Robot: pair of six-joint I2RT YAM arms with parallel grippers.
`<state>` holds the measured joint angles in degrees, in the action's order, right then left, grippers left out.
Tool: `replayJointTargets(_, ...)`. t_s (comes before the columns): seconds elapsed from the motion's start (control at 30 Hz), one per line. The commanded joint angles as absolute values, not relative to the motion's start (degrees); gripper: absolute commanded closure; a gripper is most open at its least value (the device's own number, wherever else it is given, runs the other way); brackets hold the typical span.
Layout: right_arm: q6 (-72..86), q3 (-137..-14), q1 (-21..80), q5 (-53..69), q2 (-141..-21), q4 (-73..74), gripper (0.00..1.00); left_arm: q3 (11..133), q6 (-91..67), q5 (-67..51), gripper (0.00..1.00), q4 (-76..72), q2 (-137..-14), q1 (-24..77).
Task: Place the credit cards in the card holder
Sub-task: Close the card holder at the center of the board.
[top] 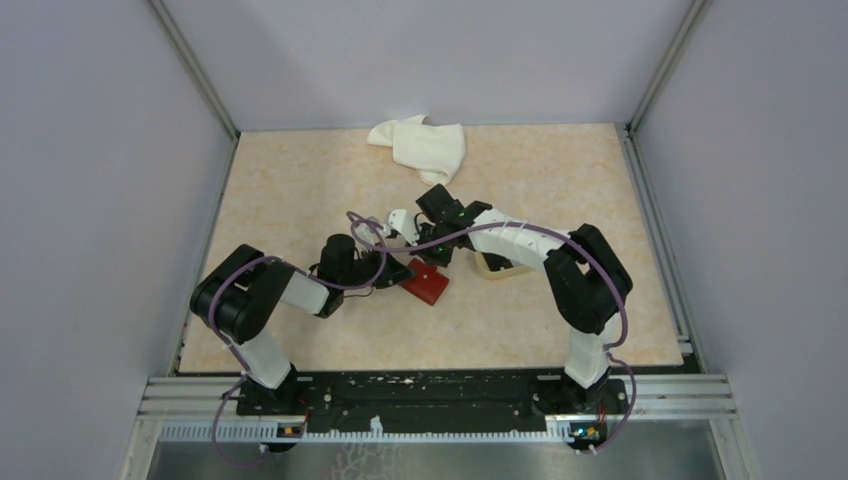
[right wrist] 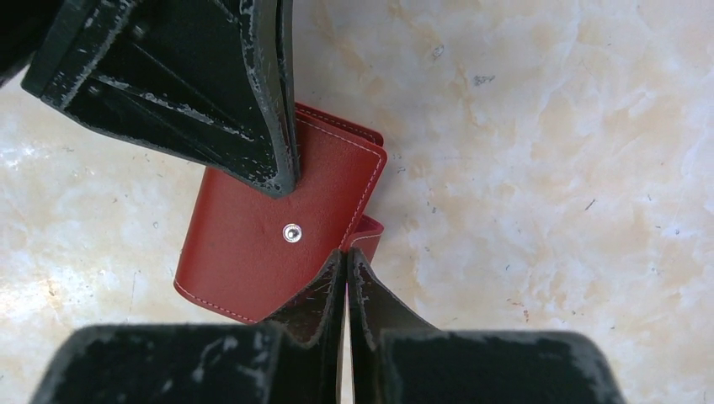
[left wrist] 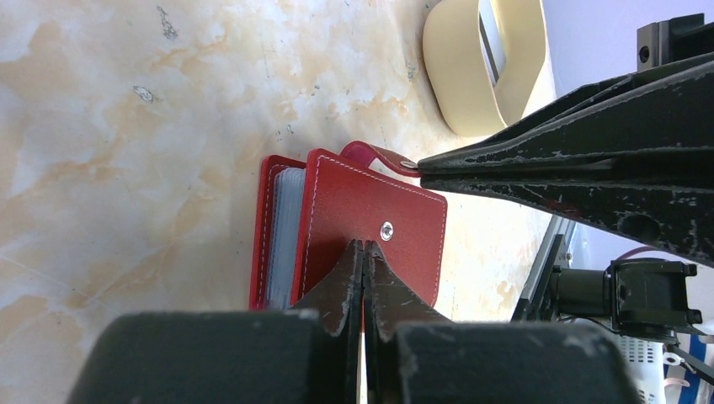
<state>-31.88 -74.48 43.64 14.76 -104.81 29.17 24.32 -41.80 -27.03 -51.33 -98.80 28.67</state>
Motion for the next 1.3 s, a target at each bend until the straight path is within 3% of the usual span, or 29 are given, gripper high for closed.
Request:
replayJointTargets(0.0, -30.85, -77.62, 43.19, 16.26, -104.73, 29.10, 1.00, 23.04, -40.61, -25.82, 1.00, -47.91, -100.29, 28.74)
replayJointTargets(0.47, -23.32, -77.65, 39.46, 29.88, -106.86, 30.99, 1.00, 23.47, -40.27, -26.35, 1.00, -47.55, -100.55, 28.71)
replayJointTargets(1.27, -18.16, -73.68, 39.18, 34.63, -107.26, 27.18, 1.00, 23.47, -40.24, -26.59, 1.00, -47.78, -100.68, 28.69)
